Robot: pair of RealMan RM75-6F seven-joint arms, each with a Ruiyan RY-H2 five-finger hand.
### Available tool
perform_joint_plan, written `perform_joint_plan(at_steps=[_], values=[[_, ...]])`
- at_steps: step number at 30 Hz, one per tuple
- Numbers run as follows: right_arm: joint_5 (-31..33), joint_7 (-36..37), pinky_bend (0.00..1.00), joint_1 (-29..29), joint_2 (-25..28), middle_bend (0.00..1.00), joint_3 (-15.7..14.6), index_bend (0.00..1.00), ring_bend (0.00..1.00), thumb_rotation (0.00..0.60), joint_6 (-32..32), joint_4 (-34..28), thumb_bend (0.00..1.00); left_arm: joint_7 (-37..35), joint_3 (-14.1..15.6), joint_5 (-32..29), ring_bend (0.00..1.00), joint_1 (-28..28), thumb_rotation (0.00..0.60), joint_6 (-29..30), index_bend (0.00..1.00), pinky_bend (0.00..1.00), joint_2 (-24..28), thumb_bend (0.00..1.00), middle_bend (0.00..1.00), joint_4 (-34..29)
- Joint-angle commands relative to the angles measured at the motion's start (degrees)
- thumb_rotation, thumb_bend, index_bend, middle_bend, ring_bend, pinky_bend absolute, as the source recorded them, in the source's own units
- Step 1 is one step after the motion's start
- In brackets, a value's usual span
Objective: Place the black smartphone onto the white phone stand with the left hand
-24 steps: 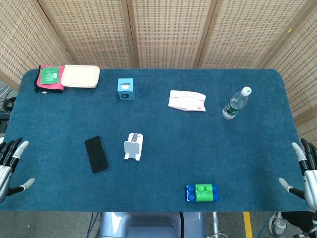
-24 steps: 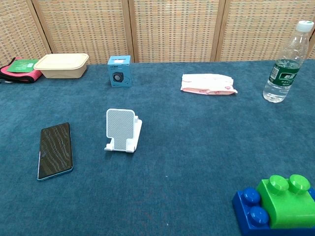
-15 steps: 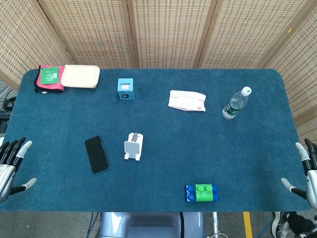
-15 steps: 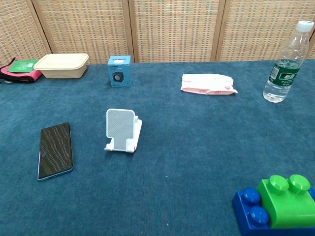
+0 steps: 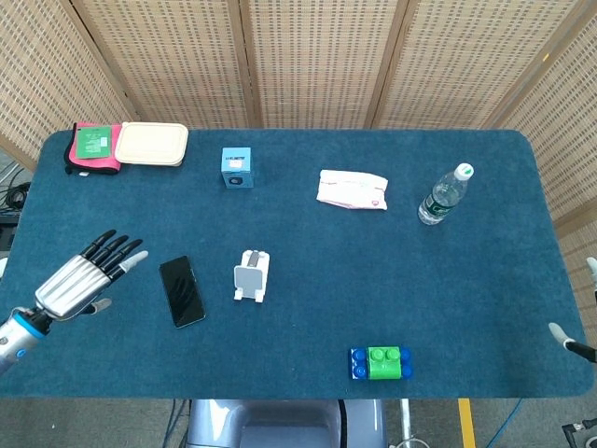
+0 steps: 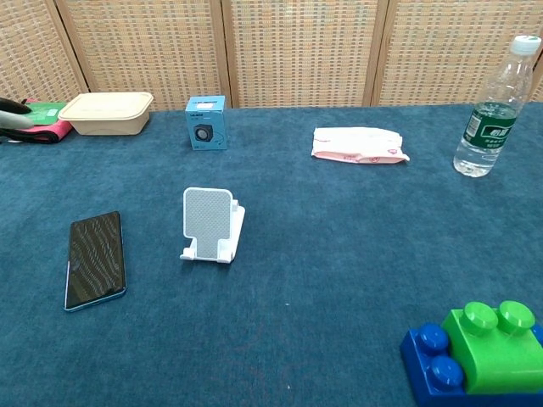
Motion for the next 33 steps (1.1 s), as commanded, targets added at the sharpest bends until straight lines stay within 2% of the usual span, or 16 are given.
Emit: perform_joint_plan(at_steps=[1, 8, 13, 18, 33], values=[[1.86, -0.77, 0.0, 0.5, -0.56, 0.0, 0.78, 0.0, 0.0, 0.6, -1.22, 0.79, 0.0, -12.35, 4.24, 10.78, 0.0, -10.47, 0.6, 0.49, 0.0, 0.02, -9.82, 0.0, 0.0, 18.69], [4.39, -1.15, 0.0, 1.06, -1.3, 0.0, 1.53, 0.0, 0.0, 0.6, -2.86, 2.26, 0.0, -18.33, 8.52, 14.56, 0.01, -13.75, 0.6, 3.6, 0.0, 0.1, -15.86, 0.0, 0.0, 32.07], [6.33, -1.29, 0.0, 1.56, -1.68, 0.0, 2.22, 0.0, 0.0, 0.6, -4.18, 3.18, 0.0, -24.98, 10.94, 14.31, 0.03, -14.41, 0.6, 3.85, 0.0, 0.1, -21.71, 0.0, 0.0, 40.08], [7.47, -1.15, 0.0, 1.94, -1.99, 0.0, 2.58, 0.0, 0.0, 0.6, -5.19, 3.96, 0.0, -28.21, 13.24, 13.68, 0.03, -14.64, 0.6, 3.73, 0.0, 0.11, -26.12, 0.0, 0.0, 46.91], [8.8, -0.68, 0.0, 2.08, -1.96, 0.0, 3.02, 0.0, 0.0, 0.6, -6.06, 4.57, 0.0, -31.14, 16.74, 11.02, 0.06, -15.16, 0.6, 0.81, 0.0, 0.12, -29.86, 0.06, 0.0, 52.18]])
